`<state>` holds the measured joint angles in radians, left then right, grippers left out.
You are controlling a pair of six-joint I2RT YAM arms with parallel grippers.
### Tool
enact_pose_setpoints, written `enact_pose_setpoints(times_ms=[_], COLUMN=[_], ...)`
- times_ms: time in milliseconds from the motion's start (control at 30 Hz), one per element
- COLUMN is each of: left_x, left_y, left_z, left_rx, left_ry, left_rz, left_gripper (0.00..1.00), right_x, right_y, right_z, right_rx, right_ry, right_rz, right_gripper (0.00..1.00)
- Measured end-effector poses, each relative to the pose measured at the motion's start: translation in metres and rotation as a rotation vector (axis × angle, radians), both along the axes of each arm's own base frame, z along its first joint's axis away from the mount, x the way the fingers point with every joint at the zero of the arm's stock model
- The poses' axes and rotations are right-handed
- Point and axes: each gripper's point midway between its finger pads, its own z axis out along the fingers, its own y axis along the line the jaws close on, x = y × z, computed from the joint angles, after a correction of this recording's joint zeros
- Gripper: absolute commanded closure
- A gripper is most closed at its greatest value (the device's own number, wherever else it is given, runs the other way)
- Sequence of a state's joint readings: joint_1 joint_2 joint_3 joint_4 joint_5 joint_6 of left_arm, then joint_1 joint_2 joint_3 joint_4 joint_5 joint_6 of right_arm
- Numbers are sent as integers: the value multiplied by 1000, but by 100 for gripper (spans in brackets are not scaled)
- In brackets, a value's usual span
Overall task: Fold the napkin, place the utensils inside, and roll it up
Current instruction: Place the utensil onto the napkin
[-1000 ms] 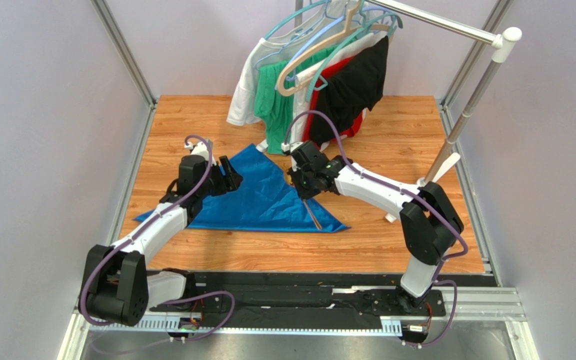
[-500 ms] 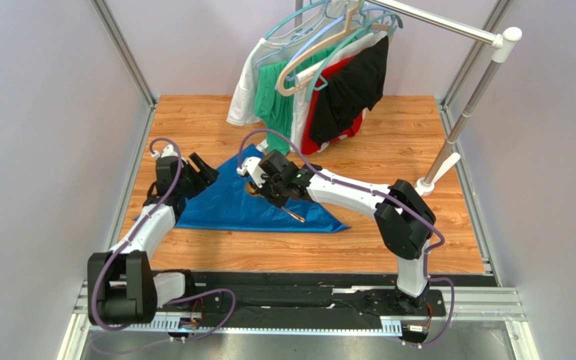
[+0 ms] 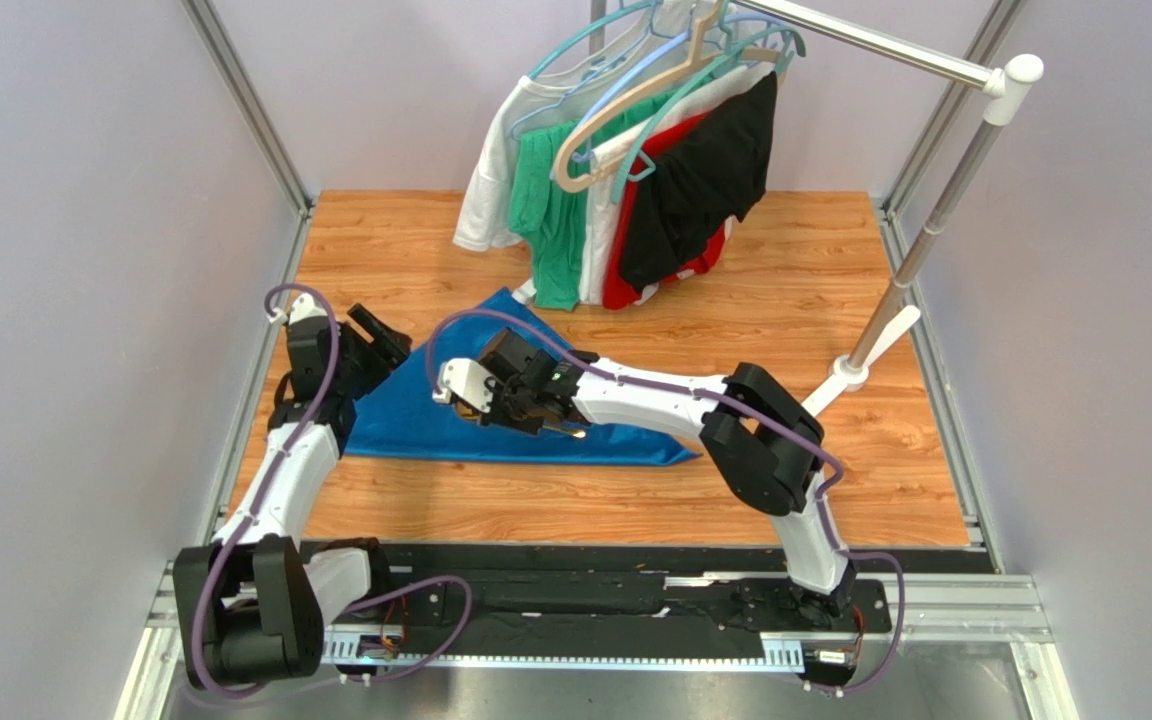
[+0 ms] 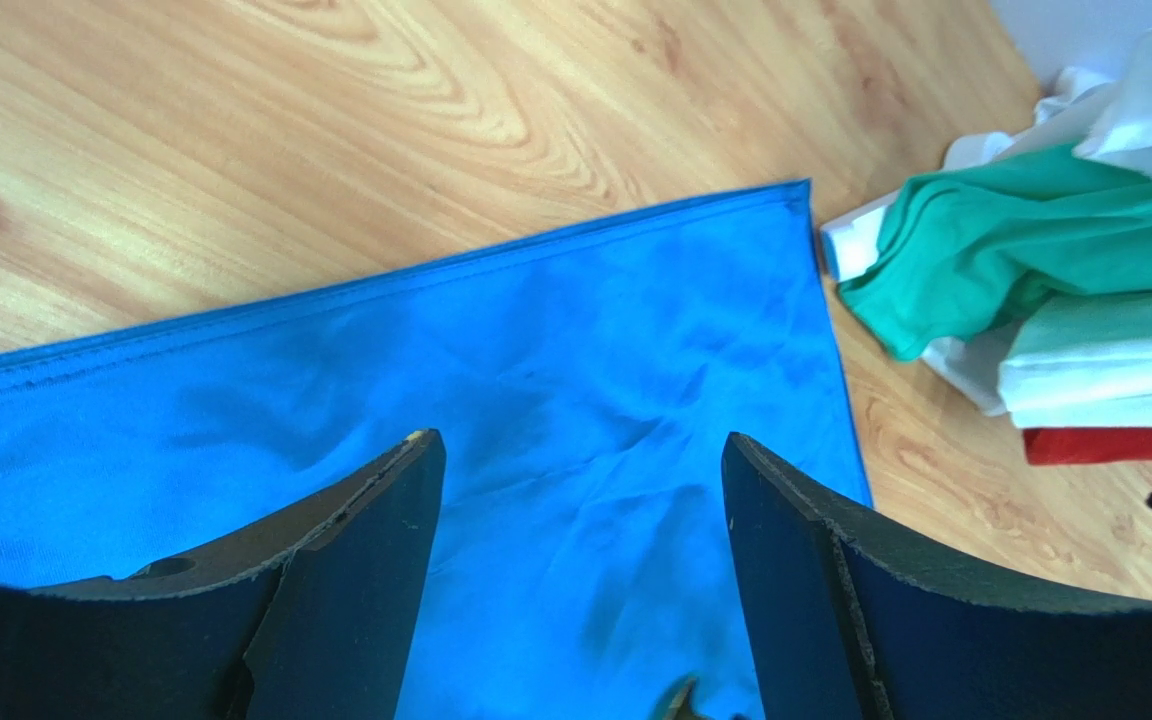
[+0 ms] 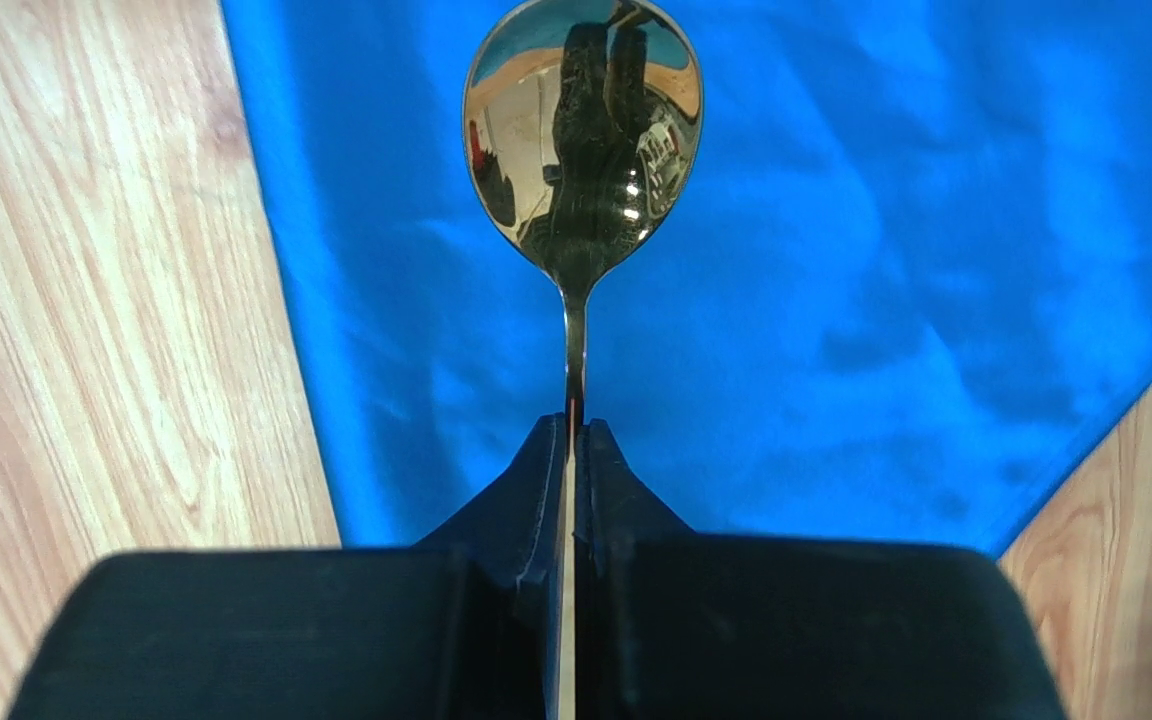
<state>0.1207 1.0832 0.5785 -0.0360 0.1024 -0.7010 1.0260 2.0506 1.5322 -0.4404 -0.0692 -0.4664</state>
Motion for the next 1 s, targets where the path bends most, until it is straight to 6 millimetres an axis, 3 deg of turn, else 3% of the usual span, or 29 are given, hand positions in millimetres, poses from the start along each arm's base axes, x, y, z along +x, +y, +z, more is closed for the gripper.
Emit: enact_pose_setpoints(times_ms=[500, 1000], left_x=[-1, -2], left_y=[4, 4], left_z=[3, 1], left_rx=[1, -9], left_ry=[-10, -4], left_rz=[14, 10], left_gripper=[23, 23], right_x=[-22, -7], right_y=[24, 35], right_z=[-17, -23], right_rx=[-30, -65], right_ry=[-39, -79], right_rz=[106, 66], right_gripper=[100, 100])
